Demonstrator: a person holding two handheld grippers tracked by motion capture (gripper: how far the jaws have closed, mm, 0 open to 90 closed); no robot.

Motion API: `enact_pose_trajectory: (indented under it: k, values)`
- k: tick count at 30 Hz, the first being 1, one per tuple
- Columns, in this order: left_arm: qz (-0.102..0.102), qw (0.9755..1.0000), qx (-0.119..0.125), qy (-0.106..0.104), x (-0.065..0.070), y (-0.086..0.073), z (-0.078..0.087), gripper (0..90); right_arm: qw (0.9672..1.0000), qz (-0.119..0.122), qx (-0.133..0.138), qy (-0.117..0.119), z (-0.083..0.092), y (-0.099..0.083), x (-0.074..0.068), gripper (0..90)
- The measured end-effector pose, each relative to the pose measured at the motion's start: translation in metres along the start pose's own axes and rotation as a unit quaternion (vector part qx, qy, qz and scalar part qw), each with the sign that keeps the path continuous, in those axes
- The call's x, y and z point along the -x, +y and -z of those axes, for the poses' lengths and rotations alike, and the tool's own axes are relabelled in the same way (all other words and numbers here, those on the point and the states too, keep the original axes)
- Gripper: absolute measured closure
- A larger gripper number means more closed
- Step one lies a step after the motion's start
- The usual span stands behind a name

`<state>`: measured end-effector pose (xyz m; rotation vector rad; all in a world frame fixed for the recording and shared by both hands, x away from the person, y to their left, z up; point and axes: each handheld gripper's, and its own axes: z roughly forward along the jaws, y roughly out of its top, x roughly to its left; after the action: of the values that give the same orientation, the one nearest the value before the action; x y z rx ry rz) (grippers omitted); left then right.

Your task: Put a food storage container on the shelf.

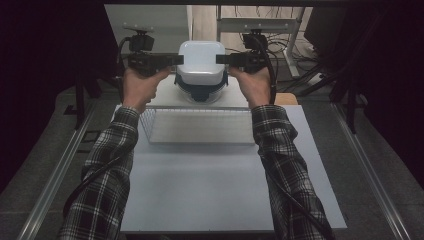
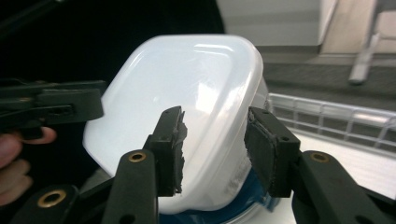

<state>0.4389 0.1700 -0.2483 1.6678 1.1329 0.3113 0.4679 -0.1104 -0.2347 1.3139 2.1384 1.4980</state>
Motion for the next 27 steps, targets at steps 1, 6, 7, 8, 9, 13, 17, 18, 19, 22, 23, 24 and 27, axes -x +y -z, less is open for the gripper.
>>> enact_pose_trajectory:
  k: [1, 6, 7, 8, 9, 13, 17, 18, 19, 22, 23, 24, 27]
  values:
    - [-0.003, 1.0, 0.001, 0.006, 0.001, 0.0, -0.001, 66.4, 1.0, 0.004, -0.001, -0.005, -0.001, 0.0, -0.001, 56.1]
    - [-0.007, 0.9999, 0.007, 0.013, 0.001, -0.001, -0.002, 65.2, 0.9997, 0.013, 0.011, -0.016, -0.005, -0.001, -0.001, 55.5]
    - [-0.009, 0.9998, 0.009, 0.017, 0.001, -0.001, -0.002, 63.1, 0.9997, 0.016, 0.013, -0.015, -0.006, -0.001, 0.0, 55.4]
    - [-0.015, 0.9996, 0.011, 0.019, 0.002, -0.002, -0.002, 61.1, 0.9996, 0.018, 0.016, -0.016, -0.006, -0.001, -0.001, 54.7]
    - [-0.022, 0.9995, 0.015, 0.018, 0.002, -0.003, 0.0, 57.8, 0.9995, 0.021, 0.017, -0.018, -0.006, -0.001, -0.001, 53.6]
    - [-0.033, 0.9992, 0.025, 0.004, 0.0, -0.006, 0.004, 43.0, 0.9991, 0.036, 0.016, -0.014, -0.004, -0.002, -0.004, 44.6]
    - [-0.069, 0.9973, 0.02, -0.01, 0.003, -0.012, 0.009, 30.4, 0.9972, 0.074, 0.011, -0.005, -0.001, -0.004, -0.01, 25.0]
    - [-0.075, 0.997, 0.019, -0.01, 0.004, -0.014, 0.01, 27.5, 0.9963, 0.085, 0.008, -0.008, -0.001, -0.005, -0.012, 21.6]
    - [-0.08, 0.9966, 0.016, -0.01, 0.005, -0.016, 0.011, 23.9, 0.9955, 0.094, 0.006, -0.009, 0.0, -0.006, -0.014, 18.8]
    - [-0.094, 0.9955, 0.009, -0.008, 0.007, -0.022, 0.014, 15.4, 0.994, 0.109, 0.002, -0.012, 0.002, -0.012, -0.017, 11.3]
    - [-0.094, 0.9955, 0.009, -0.008, 0.007, -0.022, 0.014, 13.5, 0.9934, 0.114, 0.001, -0.014, 0.002, -0.014, -0.018, 8.9]
    - [-0.094, 0.9955, 0.007, -0.006, 0.007, -0.027, 0.015, 12.1, 0.9932, 0.115, 0.002, -0.015, 0.003, -0.017, -0.019, 7.3]
    - [-0.094, 0.9955, 0.001, -0.012, 0.007, -0.036, 0.017, 8.0, 0.9921, 0.124, -0.001, -0.02, 0.004, -0.025, -0.021, 3.2]
